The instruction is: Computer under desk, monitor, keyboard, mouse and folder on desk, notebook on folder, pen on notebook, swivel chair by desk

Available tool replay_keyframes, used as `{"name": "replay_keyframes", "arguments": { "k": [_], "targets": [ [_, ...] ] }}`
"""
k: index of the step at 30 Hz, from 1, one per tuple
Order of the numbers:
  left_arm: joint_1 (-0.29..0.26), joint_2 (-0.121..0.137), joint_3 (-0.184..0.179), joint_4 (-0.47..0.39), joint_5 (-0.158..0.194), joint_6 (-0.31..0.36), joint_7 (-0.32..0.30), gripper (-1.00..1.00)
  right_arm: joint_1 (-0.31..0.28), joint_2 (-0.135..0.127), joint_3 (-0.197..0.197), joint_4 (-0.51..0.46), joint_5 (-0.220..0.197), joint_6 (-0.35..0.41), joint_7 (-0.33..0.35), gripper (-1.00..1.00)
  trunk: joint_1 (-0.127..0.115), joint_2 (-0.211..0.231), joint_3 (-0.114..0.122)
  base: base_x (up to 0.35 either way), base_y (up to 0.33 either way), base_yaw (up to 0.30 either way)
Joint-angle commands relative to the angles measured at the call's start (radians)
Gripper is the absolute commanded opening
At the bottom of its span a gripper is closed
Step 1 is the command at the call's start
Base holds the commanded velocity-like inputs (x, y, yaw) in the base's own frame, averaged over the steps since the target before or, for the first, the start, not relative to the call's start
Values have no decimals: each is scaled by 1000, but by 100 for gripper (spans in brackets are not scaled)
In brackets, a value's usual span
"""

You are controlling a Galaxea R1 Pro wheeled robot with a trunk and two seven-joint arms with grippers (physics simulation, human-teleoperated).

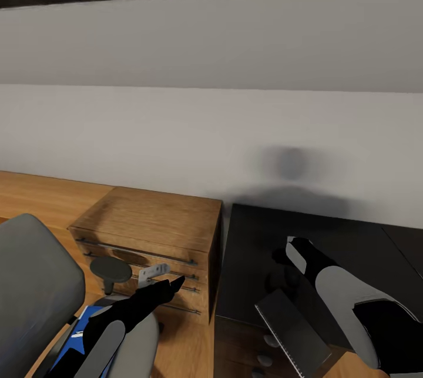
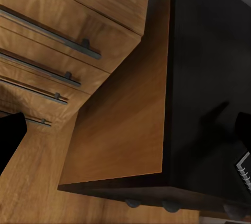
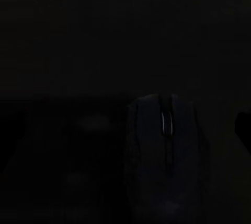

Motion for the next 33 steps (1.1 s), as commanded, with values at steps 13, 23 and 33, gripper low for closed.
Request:
{"name": "replay_keyframes", "arguments": {
  "k": [13, 23, 33],
  "targets": [
    [-1, 1, -1, -2, 11, 1, 10, 100, 0, -1, 8, -2, -11, 6, -7, 100, 0, -1, -1, 0, 0, 0],
    [-1, 1, -1, -2, 11, 1, 10, 100, 0, -1, 9, -3, -11, 6, -7, 100, 0, -1, -1, 0, 0, 0],
    [-1, 1, -1, -2, 12, 1, 11, 100, 0, -4, 7, -3, -11, 6, -6, 100, 0, -1, -1, 0, 0, 0]
  ]
}}
